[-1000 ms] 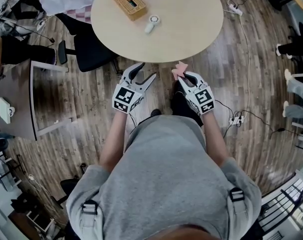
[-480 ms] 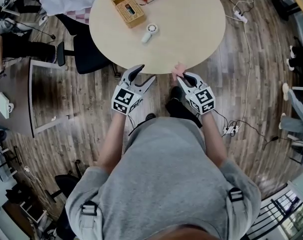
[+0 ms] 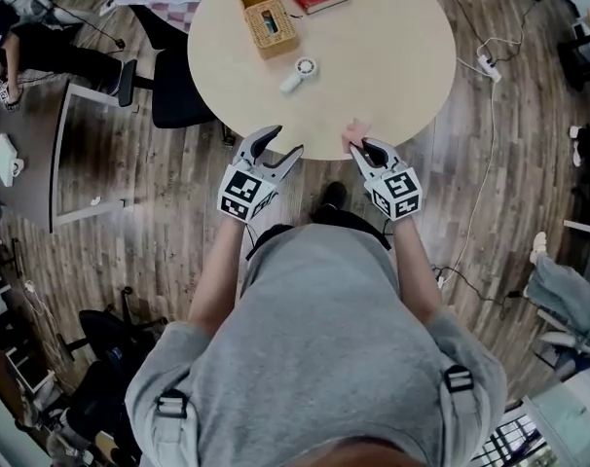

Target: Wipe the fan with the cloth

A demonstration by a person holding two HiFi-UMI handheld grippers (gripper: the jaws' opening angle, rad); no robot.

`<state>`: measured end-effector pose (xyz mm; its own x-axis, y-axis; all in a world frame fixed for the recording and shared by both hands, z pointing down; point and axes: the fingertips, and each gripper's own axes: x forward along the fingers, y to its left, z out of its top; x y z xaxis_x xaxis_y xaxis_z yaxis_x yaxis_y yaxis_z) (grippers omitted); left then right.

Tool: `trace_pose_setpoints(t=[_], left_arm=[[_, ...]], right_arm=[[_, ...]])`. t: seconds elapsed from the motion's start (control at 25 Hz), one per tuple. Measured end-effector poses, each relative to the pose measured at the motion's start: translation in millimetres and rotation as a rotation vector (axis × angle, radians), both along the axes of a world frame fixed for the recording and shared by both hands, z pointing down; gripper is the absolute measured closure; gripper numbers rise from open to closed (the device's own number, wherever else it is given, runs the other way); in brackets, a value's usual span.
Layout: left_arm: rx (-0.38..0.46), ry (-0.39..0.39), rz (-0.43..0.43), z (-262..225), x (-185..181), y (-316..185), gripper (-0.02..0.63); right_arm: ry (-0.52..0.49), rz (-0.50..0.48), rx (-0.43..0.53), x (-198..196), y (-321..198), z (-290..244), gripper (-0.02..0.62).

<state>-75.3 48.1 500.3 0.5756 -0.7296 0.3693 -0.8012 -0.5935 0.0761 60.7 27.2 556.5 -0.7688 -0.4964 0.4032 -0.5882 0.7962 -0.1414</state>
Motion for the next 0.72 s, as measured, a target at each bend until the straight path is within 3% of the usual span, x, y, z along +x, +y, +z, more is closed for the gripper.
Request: trace_pose_setpoints(t=[0.24,0.52,0.72], left_arm=[[-0.005,-0.008,-0.081,6.3,8.8,-27.4,0.354],[0.009,-0.054,-0.099,3.2,26.5,-48.3,0.354],[-0.006,-0.010,-0.131,1.5,28.0,-59.0,0.354]], right_arm=[[0.002,-0.080,-0.016,7.7,-35.4,11.9,0.548],[-0.044,-0.115,-0.051,17.1,-64.8,16.0,0.548],[-0.051,-0.112,-0.077,18.8,-76.6,27.6,0.548]])
